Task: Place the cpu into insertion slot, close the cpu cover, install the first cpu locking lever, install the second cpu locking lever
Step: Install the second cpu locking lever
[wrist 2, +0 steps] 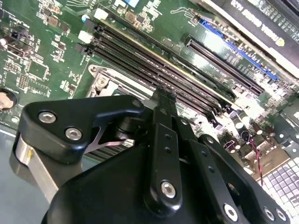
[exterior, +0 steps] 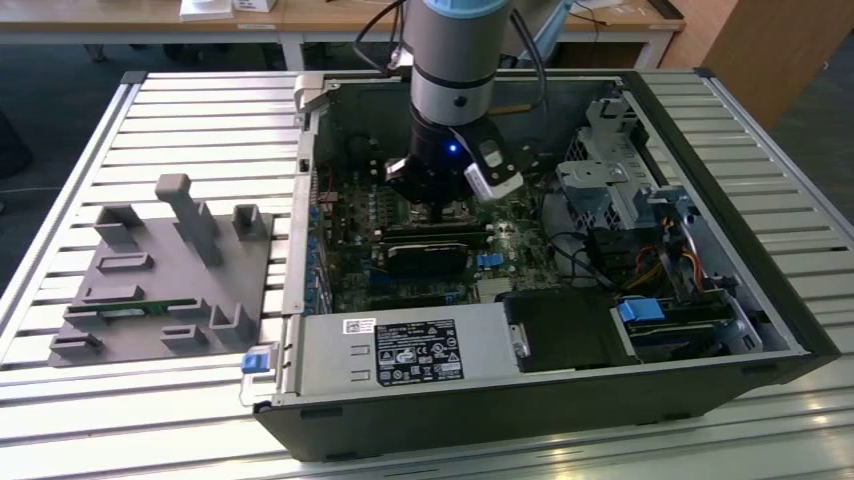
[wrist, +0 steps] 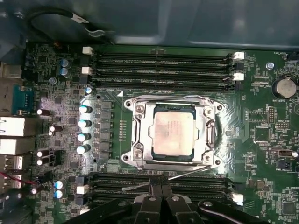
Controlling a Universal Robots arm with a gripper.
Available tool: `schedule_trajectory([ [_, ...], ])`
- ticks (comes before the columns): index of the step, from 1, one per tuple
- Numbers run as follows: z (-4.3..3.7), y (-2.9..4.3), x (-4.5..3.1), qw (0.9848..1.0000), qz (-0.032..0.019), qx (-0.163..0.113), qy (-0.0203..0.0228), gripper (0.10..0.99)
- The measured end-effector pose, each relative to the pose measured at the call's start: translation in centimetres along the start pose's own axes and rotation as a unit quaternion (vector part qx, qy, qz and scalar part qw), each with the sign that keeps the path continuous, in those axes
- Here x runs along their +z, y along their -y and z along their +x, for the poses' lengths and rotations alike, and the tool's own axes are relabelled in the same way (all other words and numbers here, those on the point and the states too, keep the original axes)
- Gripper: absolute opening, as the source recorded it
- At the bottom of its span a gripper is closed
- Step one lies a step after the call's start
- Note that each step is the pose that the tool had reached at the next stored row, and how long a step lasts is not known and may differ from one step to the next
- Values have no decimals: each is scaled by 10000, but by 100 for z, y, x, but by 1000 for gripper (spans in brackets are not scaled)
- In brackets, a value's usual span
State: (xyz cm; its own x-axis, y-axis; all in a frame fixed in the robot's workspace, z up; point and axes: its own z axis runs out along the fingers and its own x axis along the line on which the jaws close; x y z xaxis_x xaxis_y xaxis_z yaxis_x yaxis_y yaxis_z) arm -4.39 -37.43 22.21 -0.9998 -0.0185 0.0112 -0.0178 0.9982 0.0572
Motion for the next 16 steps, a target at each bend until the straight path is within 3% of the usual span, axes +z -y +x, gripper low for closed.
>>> schedule_trajectory([
  [6,20,1,24,10000,-6,-1,0,106],
  [8,21,3,50,10000,-40,-1,1,106],
  [9,24,6,102,10000,-70,-2,2,106],
  [11,30,11,102,10000,-97,-2,3,106],
  [14,30,24,103,9996,-297,-4,7,106],
  [16,31,44,101,9994,-355,-5,9,106],
])
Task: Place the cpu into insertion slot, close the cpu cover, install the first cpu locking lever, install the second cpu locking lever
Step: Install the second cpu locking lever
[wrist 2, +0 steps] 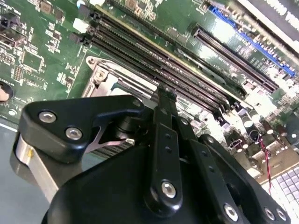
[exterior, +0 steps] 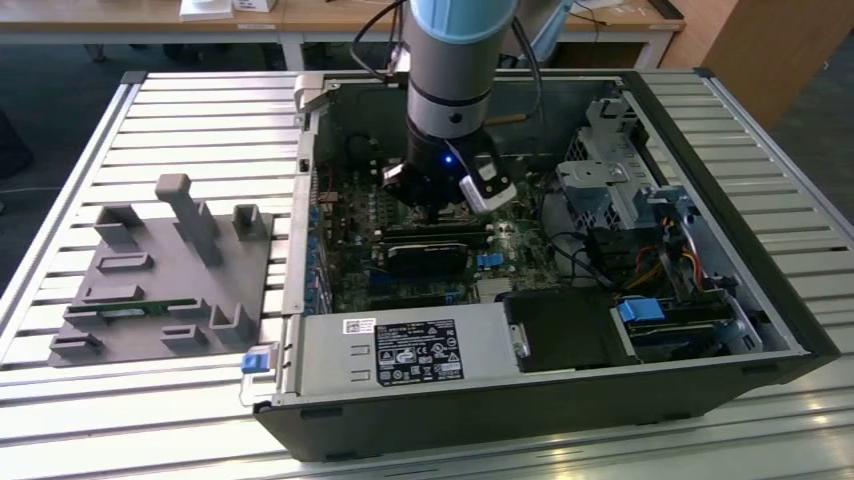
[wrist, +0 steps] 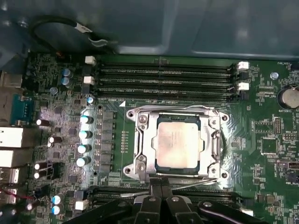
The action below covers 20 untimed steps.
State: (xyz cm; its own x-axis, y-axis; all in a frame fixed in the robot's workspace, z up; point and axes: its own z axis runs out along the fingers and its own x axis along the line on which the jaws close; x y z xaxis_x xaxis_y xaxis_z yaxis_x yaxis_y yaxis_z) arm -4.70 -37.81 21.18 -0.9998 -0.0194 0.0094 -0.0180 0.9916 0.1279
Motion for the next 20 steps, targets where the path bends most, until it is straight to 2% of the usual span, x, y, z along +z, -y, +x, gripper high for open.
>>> schedule_trajectory([
  [4,10,56,-7,10000,-24,0,1,106],
  [7,52,86,-11,10000,-98,-2,10,106],
  [9,88,96,-12,9999,-168,-4,19,106],
  [11,127,105,-11,9998,-201,-7,35,106],
  [15,225,111,9,9997,-227,-12,76,106],
  [20,242,120,67,9997,-242,-15,86,106],
])
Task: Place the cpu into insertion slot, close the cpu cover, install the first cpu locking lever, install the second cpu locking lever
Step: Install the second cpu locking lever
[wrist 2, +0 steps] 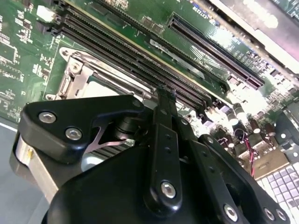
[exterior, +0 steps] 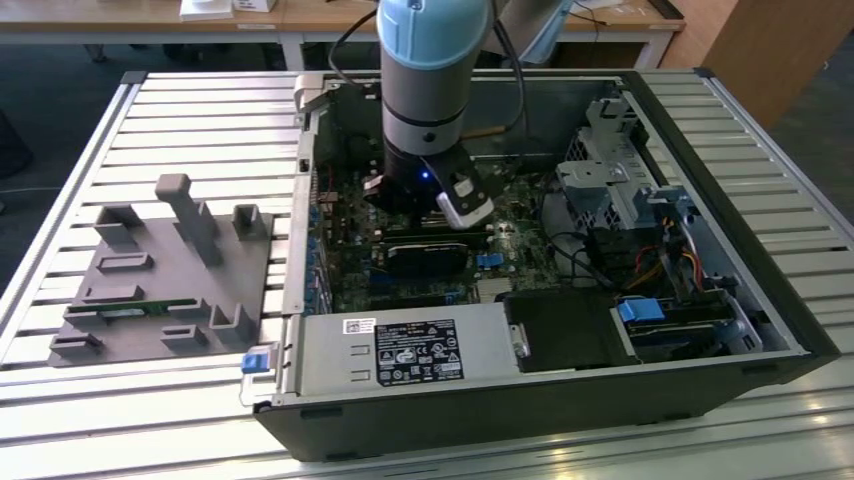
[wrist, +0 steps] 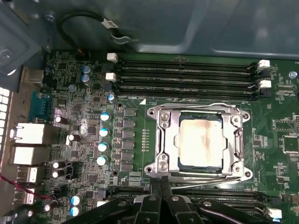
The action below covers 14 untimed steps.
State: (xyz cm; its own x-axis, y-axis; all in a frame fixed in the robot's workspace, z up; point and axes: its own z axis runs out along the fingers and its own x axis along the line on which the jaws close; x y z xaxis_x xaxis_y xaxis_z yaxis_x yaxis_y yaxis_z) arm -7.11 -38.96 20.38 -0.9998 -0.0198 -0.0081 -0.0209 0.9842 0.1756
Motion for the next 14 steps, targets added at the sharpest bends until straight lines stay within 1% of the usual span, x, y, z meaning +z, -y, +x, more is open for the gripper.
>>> schedule_trajectory([
  [3,6,8,9,10000,-21,1,6,106],
  [5,18,23,8,10000,-49,-2,16,106],
  [11,34,77,2,9997,-230,-3,32,106],
  [14,46,103,13,9996,-286,-4,43,106],
])
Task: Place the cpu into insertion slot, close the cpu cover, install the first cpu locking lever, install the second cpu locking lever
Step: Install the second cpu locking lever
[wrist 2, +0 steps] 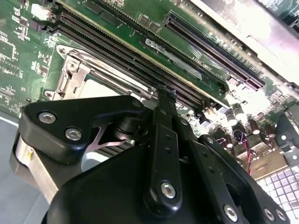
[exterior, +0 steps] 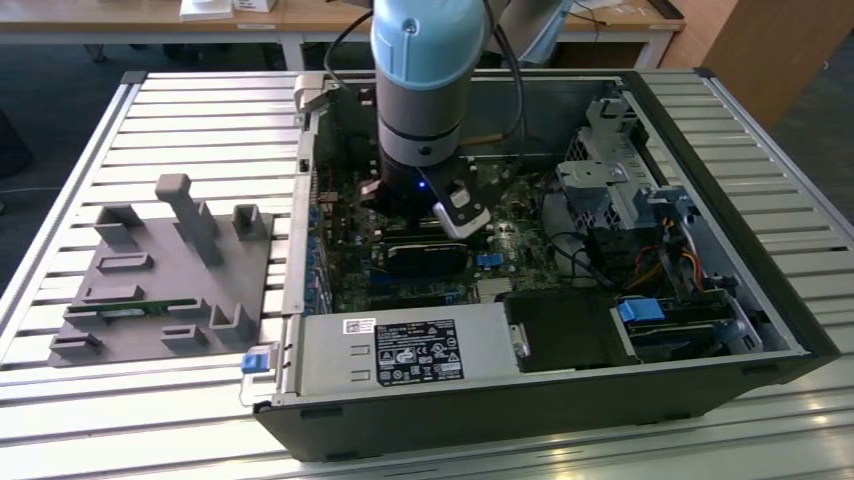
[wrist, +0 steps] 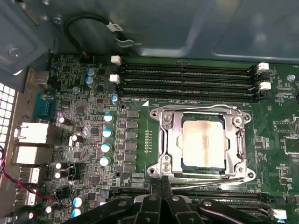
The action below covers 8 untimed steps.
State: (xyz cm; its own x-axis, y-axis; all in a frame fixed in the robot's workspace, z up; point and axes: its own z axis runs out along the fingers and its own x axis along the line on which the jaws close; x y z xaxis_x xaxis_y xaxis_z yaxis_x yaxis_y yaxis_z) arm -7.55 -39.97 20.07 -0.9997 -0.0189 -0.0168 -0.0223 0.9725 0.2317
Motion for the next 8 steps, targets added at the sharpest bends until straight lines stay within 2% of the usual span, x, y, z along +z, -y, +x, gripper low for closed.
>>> schedule_trajectory([
  [4,15,26,17,9999,-121,-3,20,106],
  [8,23,44,50,9998,-184,-4,31,106],
])
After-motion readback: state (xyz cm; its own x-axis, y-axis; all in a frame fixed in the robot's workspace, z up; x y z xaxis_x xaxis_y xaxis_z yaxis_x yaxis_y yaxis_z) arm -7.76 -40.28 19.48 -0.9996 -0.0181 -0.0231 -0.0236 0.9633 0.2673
